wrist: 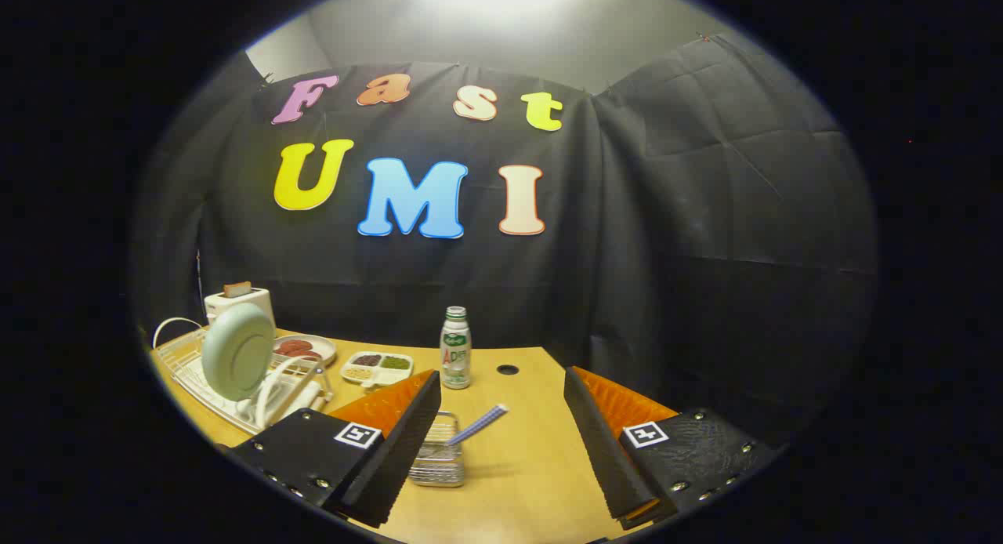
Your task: Take the plate from the dish rack, then take the spoon from the basket and place it into the plate.
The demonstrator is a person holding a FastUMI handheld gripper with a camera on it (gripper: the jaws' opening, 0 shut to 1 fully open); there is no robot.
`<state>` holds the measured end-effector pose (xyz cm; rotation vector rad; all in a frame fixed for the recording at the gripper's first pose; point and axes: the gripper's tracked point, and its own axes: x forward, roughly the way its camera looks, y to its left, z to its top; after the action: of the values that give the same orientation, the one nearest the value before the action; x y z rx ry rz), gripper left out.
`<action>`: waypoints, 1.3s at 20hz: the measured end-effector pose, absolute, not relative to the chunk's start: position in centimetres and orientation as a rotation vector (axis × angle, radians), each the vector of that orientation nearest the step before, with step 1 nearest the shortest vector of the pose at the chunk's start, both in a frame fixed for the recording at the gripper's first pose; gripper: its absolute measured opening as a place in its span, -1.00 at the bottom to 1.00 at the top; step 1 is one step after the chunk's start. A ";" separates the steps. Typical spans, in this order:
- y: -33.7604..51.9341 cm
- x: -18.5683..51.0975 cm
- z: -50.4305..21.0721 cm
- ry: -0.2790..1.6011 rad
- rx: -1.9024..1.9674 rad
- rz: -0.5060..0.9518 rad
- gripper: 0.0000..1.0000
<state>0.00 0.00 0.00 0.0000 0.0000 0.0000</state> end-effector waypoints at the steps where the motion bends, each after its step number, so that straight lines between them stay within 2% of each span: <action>1: 2.2 -0.6 0.2 0.014 -0.003 0.019 0.94; 6: 14.8 -2.5 3.2 0.027 0.033 0.154 0.93; 12: 27.8 -1.0 1.4 0.115 0.126 0.285 0.94; 23: 34.7 6.6 -6.7 0.315 0.236 0.256 0.93; 26: 35.9 7.5 -7.9 0.382 0.256 0.277 0.55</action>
<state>7.55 35.86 -7.93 0.2563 0.3817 0.2768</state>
